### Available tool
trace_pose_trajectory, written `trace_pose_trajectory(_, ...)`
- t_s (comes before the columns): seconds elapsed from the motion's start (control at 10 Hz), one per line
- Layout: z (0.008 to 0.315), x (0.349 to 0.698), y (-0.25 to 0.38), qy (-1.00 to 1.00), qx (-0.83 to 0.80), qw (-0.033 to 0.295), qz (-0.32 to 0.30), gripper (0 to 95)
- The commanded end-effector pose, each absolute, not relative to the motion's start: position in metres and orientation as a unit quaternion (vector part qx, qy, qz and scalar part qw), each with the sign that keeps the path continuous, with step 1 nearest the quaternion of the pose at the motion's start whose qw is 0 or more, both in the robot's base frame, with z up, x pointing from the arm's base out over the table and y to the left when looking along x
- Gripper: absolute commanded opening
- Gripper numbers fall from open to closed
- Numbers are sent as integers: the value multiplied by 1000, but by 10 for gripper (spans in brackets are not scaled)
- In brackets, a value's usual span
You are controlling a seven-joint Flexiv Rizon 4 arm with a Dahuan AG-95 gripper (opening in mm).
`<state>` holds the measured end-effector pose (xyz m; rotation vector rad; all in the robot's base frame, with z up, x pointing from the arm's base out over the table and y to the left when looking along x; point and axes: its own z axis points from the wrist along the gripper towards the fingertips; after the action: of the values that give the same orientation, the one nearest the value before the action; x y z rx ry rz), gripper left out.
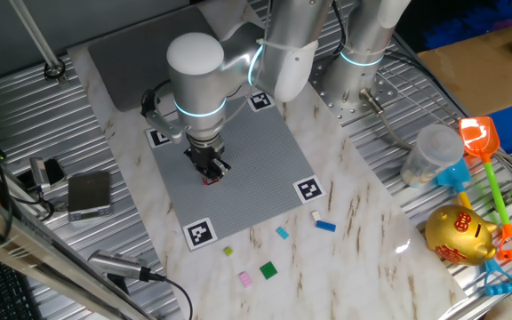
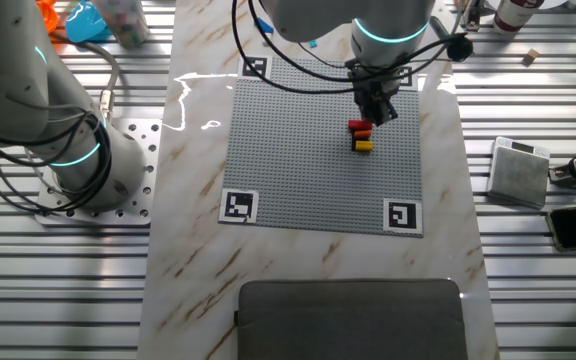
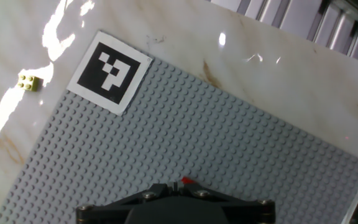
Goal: Build with small Lego blocks
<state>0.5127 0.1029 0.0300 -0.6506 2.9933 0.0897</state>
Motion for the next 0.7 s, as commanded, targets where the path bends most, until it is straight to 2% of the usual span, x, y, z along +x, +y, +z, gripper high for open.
trace_pose_trajectory(0.1,28,514,102,976,-213,39,28,0)
trace_pose_trajectory(0.7,22,515,100,975,-216,41,30,0)
